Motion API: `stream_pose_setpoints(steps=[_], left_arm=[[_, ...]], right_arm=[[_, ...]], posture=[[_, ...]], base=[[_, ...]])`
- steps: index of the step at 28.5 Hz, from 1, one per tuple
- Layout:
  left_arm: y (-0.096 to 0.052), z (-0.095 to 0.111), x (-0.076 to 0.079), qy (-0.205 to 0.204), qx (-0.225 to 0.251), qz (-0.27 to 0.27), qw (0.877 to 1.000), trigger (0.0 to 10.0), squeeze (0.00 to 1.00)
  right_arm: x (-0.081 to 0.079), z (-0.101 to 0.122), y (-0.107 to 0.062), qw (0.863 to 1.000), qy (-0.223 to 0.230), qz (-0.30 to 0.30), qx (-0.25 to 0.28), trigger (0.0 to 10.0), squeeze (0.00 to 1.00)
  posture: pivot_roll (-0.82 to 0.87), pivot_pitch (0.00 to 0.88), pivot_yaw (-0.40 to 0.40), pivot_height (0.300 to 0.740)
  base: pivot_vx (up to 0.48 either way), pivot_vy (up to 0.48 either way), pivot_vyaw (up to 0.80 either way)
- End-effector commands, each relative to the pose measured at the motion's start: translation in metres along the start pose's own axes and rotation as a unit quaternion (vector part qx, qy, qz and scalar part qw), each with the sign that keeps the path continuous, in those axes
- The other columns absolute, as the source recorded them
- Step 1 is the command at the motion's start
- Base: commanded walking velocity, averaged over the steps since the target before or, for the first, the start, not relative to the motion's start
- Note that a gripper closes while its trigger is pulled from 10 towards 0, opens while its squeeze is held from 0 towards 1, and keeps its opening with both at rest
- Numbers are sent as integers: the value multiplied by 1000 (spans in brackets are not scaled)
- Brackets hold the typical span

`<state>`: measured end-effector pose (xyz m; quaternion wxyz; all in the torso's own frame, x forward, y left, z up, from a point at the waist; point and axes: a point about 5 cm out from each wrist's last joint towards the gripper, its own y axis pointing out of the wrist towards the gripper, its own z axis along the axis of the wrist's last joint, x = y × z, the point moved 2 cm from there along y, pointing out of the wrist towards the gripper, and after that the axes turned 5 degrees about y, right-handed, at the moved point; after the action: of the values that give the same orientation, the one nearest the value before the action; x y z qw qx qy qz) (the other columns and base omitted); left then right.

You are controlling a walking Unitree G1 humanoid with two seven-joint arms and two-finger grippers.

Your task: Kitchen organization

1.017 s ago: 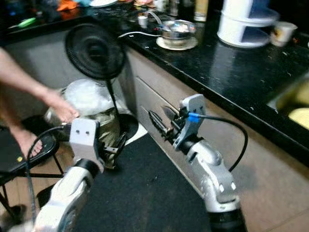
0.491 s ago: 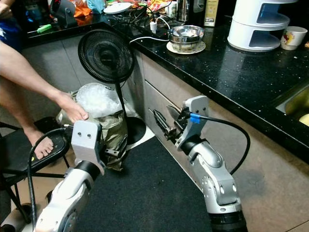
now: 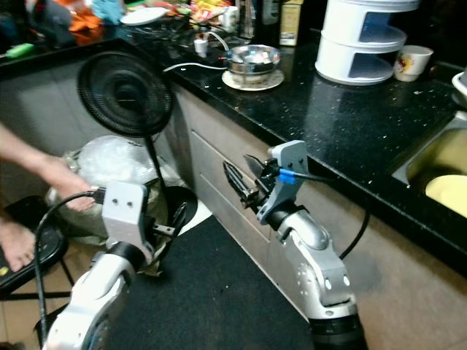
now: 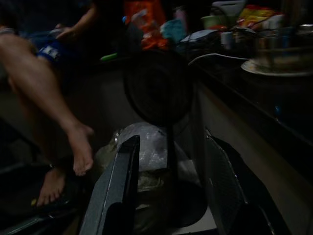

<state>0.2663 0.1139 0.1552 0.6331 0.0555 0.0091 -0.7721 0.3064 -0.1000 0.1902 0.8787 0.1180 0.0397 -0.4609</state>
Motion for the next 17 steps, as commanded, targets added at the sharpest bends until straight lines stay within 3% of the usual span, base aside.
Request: stream_pose_setpoints(steps=[1, 12, 17], left_arm=[[-3, -3, -8, 13, -8, 14, 1000, 10000, 0], [-3, -6, -6, 14, -10, 10, 1000, 10000, 0], [-3, -8, -4, 14, -12, 9, 1000, 10000, 0]], right_arm=[[-12, 4, 5, 1000, 3, 27, 13, 10000, 0], [-16, 2, 4, 998, 10, 53, 17, 10000, 0], [-15, 1, 2, 998, 16, 56, 18, 10000, 0]], posture=[[69, 0, 18, 740], [70, 0, 16, 740], [67, 0, 15, 740]], base=[[379, 0, 800], [380, 0, 800], [382, 0, 110]])
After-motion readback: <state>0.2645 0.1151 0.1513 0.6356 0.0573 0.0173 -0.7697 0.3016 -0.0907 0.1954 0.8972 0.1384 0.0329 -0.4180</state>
